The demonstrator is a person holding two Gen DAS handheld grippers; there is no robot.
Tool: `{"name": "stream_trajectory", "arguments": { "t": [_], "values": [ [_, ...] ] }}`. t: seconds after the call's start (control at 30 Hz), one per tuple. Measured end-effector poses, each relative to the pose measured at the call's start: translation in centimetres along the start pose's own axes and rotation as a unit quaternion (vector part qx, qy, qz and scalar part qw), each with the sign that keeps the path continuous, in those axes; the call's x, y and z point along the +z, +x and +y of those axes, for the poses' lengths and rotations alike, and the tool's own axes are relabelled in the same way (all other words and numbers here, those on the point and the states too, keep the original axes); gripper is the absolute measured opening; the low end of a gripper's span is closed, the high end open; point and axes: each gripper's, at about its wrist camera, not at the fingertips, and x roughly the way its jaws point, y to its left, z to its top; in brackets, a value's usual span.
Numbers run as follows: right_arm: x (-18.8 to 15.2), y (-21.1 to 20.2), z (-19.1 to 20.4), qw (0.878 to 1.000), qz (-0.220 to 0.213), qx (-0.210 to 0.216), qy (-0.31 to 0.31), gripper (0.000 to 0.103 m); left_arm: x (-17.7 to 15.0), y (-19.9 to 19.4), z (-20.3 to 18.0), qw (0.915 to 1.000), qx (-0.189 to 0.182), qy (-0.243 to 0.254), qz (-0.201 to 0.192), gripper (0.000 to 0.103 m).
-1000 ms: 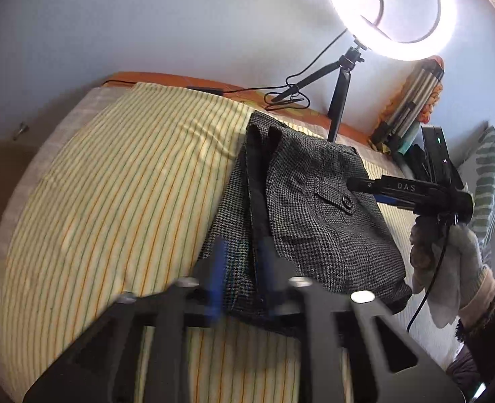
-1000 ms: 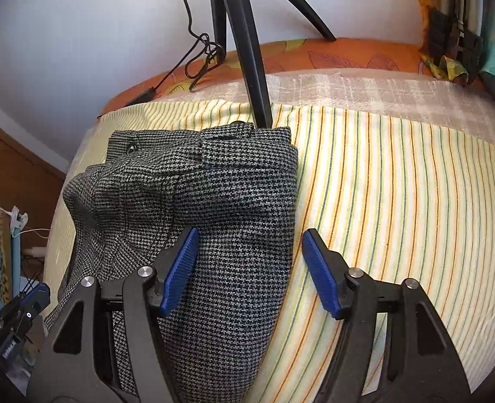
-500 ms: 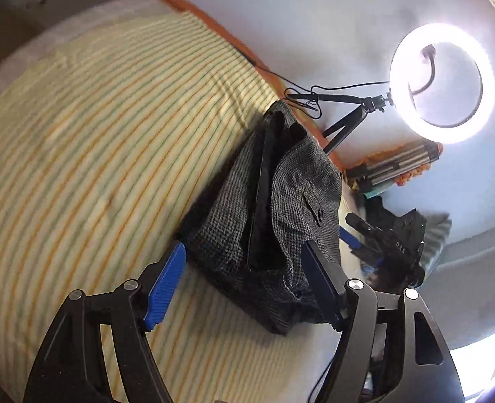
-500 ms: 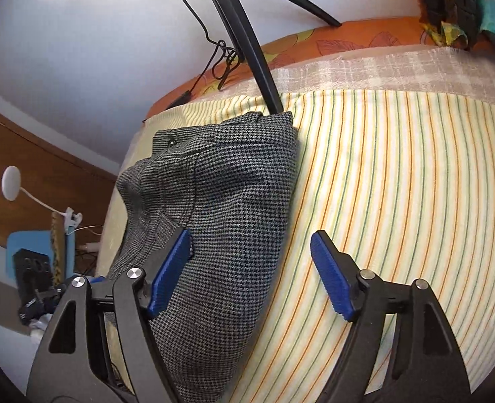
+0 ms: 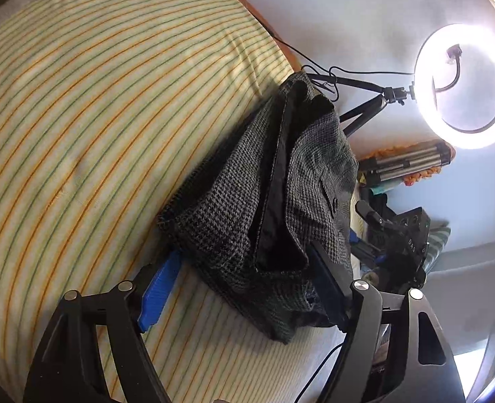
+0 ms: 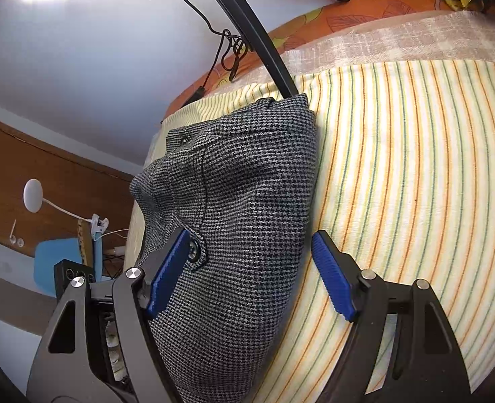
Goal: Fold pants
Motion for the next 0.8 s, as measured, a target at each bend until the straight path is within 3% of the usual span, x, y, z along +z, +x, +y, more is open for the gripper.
{"name": "stream_trajectory", "arguments": {
  "t": [0.17,0.3,0.37,0.5,0.63,0.73,0.77,0.8],
  "values": [
    [-0.1,1.0,0.6,1.000,-0.003,0.017,-0.003,0.078,0.4,0.0,0.3,0.9995,-0.014,-0.023,-0.019,0.076],
    [0.0,1.3,1.1,1.000,-0.006,0.020,-0.004,0.079,0.1,-0.1,-0.6,0.9996,-0.007,0.001,-0.027,0.076],
    [0.1,1.4,1.2,1.000,-0.006,0.022,-0.010,0.079,0.0,-0.1,-1.0,0.9993,-0.002,0.015,-0.033,0.068],
    [-0.1,1.4,0.9,1.000,-0.011,0.018,-0.014,0.076,0.0,0.1,-1.5,0.9981,0.023,0.038,-0.042,0.064],
    [0.0,1.7,1.4,1.000,-0.014,0.001,-0.016,0.076,0.3,0.5,-0.8,0.9975,0.033,0.028,-0.056,0.064],
    [0.0,2.0,2.1,0.999,-0.011,-0.020,-0.029,0.076,0.4,0.8,-1.5,0.9963,0.041,0.051,-0.056,0.064],
    [0.0,2.1,2.3,0.999,-0.010,-0.027,-0.035,0.075,0.3,0.8,-1.7,0.9952,0.047,0.062,-0.058,0.058],
    [0.0,2.1,2.5,0.998,-0.010,-0.036,-0.041,0.067,0.3,0.7,-1.9,0.9946,0.049,0.069,-0.060,0.054]
  ]
}}
